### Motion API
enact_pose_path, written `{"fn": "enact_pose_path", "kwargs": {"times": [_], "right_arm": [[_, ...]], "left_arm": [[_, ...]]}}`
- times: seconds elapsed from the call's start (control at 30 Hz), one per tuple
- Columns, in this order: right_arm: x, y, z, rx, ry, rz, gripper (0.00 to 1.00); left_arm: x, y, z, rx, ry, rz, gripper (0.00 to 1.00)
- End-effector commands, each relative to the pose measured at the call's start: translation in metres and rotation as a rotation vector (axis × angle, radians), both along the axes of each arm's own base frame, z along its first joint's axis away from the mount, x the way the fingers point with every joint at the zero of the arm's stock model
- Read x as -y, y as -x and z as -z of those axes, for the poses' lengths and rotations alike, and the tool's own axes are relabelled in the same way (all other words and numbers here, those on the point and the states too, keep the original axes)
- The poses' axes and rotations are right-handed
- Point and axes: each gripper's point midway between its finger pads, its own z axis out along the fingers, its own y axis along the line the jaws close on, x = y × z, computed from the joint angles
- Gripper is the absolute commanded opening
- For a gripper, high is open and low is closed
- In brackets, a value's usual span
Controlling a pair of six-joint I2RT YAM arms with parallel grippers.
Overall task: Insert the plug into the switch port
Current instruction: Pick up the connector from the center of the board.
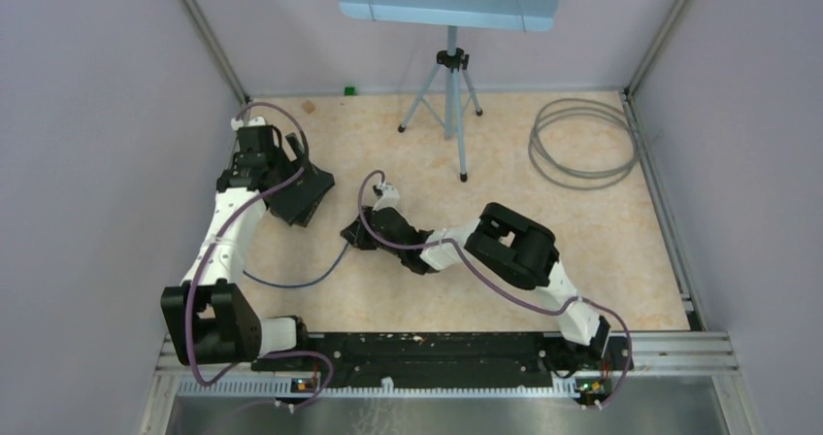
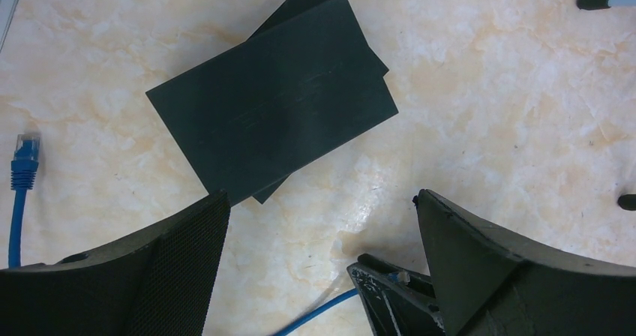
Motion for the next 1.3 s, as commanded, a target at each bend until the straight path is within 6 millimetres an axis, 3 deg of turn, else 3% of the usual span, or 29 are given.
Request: {"fn": "enact_pose_path", "kwargs": {"times": [0.0, 0.03, 0.07, 0.1, 0.13, 0.17, 0.43, 0.53, 0.7, 0.83, 0.97, 1.07, 1.17, 1.27], "right_arm": [[0.005, -0.020, -0.039, 0.132, -0.062, 0.042, 0.06], [0.014, -0.023, -0.044, 0.138, -0.072, 0.050, 0.00], [0.026, -0.025, -0.059, 0.152, -0.099, 0.059, 0.00], [0.047, -0.022, -0.056, 0.147, -0.087, 0.069, 0.00], [0.059, -0.025, -0.073, 0.166, -0.112, 0.074, 0.00], [0.075, -0.023, -0.078, 0.177, -0.102, 0.058, 0.00], [0.215, 0.015, -0.056, 0.218, 0.288, -0.088, 0.01], [0.259, 0.017, -0.055, 0.226, 0.459, -0.025, 0.15], [0.326, 0.010, -0.070, 0.187, 0.659, 0.188, 0.63], [0.358, 0.004, -0.109, 0.204, 0.701, 0.345, 0.81], [0.337, 0.000, -0.154, 0.259, 0.622, 0.285, 0.84], [0.298, 0.001, -0.171, 0.310, 0.631, 0.206, 0.84], [0.222, 0.018, -0.160, 0.363, 0.618, -0.017, 0.83], [0.138, 0.044, -0.161, 0.368, 0.434, -0.281, 0.78]], "left_arm": [[-0.005, -0.007, -0.022, 0.076, -0.022, -0.001, 0.99], [-0.005, -0.007, -0.023, 0.081, -0.025, -0.004, 0.99], [-0.005, -0.006, -0.023, 0.087, -0.026, -0.005, 0.99], [-0.005, -0.005, -0.024, 0.092, -0.028, -0.004, 0.99], [-0.006, -0.005, -0.026, 0.100, -0.031, -0.004, 0.99], [-0.006, -0.005, -0.027, 0.111, -0.034, -0.006, 0.99], [-0.009, -0.007, -0.033, 0.138, -0.052, 0.000, 0.99], [-0.013, -0.006, -0.032, 0.142, -0.077, -0.006, 0.99], [-0.017, -0.005, -0.024, 0.114, -0.101, -0.008, 0.99], [-0.018, -0.004, -0.020, 0.098, -0.099, -0.011, 0.99], [-0.018, -0.001, -0.019, 0.087, -0.090, -0.019, 0.99], [-0.016, 0.001, -0.022, 0.094, -0.075, -0.013, 0.99], [-0.014, 0.004, -0.025, 0.095, -0.056, -0.015, 0.99], [-0.007, 0.008, -0.026, 0.095, -0.019, -0.006, 0.99]]}}
